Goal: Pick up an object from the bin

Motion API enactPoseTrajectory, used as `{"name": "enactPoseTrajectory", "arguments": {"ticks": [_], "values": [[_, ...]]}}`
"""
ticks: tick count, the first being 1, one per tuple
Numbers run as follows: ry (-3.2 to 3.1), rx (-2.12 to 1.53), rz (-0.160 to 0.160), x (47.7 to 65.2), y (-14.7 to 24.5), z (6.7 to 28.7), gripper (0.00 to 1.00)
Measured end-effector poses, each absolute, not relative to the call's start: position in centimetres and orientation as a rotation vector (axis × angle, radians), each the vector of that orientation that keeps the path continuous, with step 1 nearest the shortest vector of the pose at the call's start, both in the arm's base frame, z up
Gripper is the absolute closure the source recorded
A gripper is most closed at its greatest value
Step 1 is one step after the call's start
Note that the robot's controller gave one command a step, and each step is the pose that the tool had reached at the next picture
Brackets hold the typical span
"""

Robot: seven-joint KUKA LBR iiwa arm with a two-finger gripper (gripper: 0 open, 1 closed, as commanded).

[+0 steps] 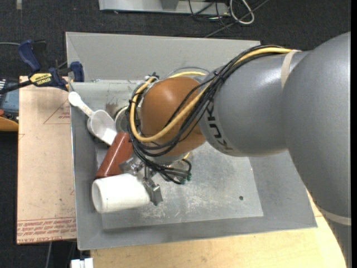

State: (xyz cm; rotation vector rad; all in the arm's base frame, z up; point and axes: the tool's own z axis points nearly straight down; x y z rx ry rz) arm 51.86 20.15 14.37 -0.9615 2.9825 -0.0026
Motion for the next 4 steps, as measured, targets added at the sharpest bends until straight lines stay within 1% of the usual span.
{"name": "enactPoseTrajectory", "arguments": {"ticks": [1,2,3,4], "values": [[2.983,-0.961,-0.002,51.9,20.1,14.4,1.0],[2.973,-0.994,-0.001,50.9,19.7,13.5,1.0],[3.011,-0.862,0.001,51.2,19.7,12.8,1.0],[3.053,-0.715,-0.047,51.0,21.2,11.6,1.0]]}}
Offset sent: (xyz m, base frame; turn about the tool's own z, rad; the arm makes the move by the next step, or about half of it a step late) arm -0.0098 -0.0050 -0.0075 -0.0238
